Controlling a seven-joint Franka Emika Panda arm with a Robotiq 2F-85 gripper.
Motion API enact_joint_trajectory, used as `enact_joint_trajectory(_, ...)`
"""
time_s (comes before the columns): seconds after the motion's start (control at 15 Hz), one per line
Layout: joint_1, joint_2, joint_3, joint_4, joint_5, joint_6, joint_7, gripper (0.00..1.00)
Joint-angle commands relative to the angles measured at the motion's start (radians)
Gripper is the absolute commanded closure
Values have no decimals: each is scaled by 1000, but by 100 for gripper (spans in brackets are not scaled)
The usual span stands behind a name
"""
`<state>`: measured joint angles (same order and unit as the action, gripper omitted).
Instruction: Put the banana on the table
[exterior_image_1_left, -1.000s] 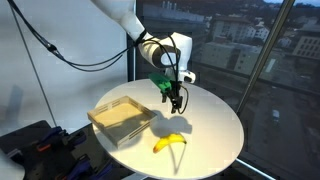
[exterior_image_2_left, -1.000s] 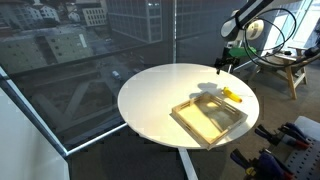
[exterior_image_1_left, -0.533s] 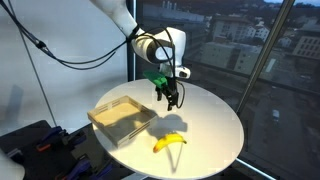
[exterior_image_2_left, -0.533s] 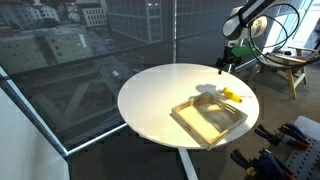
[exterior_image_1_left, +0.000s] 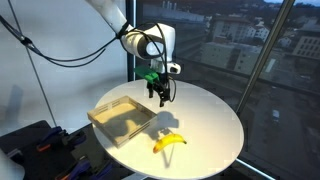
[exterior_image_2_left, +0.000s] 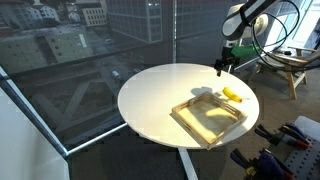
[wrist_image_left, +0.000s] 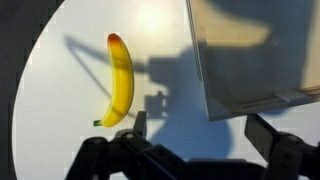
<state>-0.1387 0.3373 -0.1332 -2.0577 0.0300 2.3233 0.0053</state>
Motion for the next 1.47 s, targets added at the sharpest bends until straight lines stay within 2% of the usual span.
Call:
enact_joint_trajectory(0.0,11,-61,13,-52,-10,1,-10,0)
enact_joint_trajectory(1.4,77,-184,74,-157,-1,20,-3,0)
